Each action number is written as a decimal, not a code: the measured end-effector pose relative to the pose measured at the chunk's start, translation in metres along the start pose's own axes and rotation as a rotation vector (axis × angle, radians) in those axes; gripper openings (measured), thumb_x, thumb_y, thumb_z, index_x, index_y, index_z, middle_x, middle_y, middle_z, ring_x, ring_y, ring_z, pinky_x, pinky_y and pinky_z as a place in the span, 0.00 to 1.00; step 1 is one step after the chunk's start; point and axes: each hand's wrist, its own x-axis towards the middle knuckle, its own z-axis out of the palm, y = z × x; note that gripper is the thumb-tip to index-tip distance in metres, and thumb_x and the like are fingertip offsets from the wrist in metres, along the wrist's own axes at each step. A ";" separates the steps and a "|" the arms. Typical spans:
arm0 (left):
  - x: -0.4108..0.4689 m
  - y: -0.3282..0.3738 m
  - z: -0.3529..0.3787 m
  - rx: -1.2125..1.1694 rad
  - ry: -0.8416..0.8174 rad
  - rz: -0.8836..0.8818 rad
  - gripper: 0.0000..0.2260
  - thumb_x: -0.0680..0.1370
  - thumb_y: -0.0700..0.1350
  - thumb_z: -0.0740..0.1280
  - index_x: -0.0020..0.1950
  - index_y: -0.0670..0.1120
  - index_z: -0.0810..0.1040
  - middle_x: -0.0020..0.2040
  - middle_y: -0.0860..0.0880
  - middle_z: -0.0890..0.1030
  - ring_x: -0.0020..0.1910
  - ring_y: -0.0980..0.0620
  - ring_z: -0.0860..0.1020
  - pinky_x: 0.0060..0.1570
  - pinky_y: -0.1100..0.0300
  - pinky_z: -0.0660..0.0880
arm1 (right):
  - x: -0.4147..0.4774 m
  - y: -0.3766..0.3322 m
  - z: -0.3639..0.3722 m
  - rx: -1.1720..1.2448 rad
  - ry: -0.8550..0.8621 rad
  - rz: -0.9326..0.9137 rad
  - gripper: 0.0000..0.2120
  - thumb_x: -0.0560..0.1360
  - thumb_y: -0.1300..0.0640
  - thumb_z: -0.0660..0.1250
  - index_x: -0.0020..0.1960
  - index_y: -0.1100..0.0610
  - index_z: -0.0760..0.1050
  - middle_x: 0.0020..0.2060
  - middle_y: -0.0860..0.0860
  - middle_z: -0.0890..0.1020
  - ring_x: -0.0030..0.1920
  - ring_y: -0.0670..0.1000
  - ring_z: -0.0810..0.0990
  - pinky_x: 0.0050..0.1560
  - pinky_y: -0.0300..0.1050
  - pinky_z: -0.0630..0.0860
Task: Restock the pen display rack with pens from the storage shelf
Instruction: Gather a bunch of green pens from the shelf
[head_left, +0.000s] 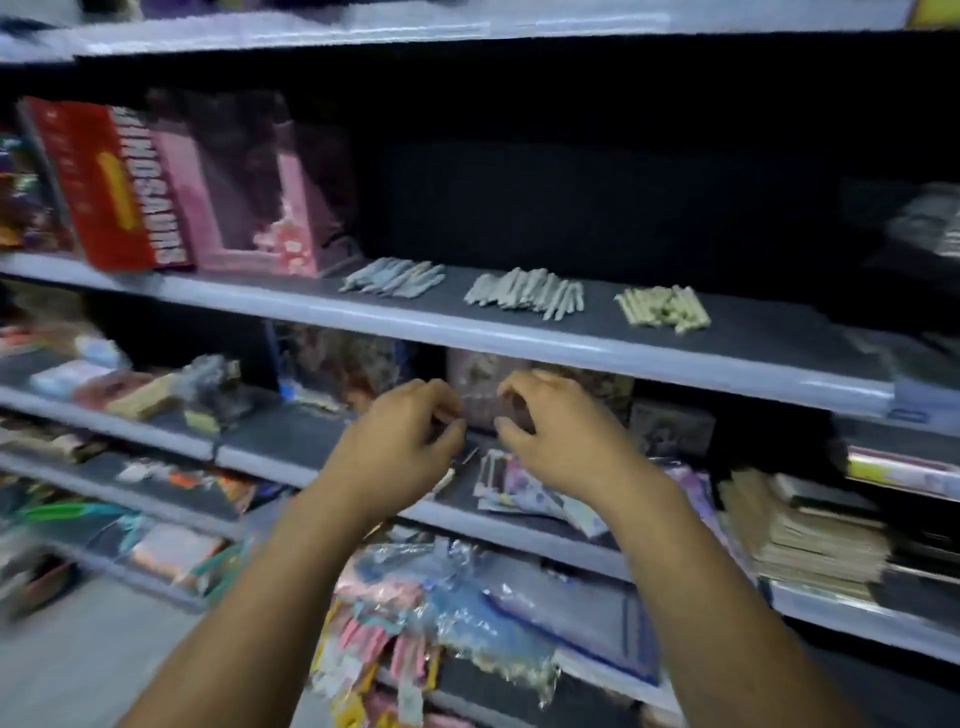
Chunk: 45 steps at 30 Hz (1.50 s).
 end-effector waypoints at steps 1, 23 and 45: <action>0.023 -0.001 0.006 -0.018 -0.020 0.039 0.08 0.80 0.52 0.66 0.56 0.53 0.79 0.51 0.53 0.79 0.48 0.52 0.78 0.50 0.49 0.78 | 0.011 0.009 -0.004 -0.013 0.015 0.035 0.10 0.81 0.47 0.63 0.59 0.50 0.72 0.55 0.50 0.76 0.52 0.55 0.76 0.50 0.54 0.77; 0.344 0.111 0.157 -0.028 -0.178 0.155 0.11 0.81 0.54 0.66 0.57 0.49 0.75 0.53 0.46 0.78 0.51 0.46 0.78 0.51 0.50 0.77 | 0.146 0.302 -0.093 -0.070 0.217 0.329 0.08 0.79 0.49 0.65 0.57 0.49 0.75 0.50 0.47 0.73 0.50 0.50 0.74 0.49 0.55 0.79; 0.409 0.145 0.184 -0.039 -0.678 -0.271 0.30 0.73 0.52 0.75 0.68 0.50 0.63 0.38 0.49 0.78 0.36 0.51 0.78 0.43 0.55 0.82 | 0.209 0.354 -0.086 0.162 -0.231 0.484 0.11 0.79 0.49 0.66 0.56 0.53 0.69 0.42 0.54 0.83 0.33 0.56 0.86 0.34 0.51 0.84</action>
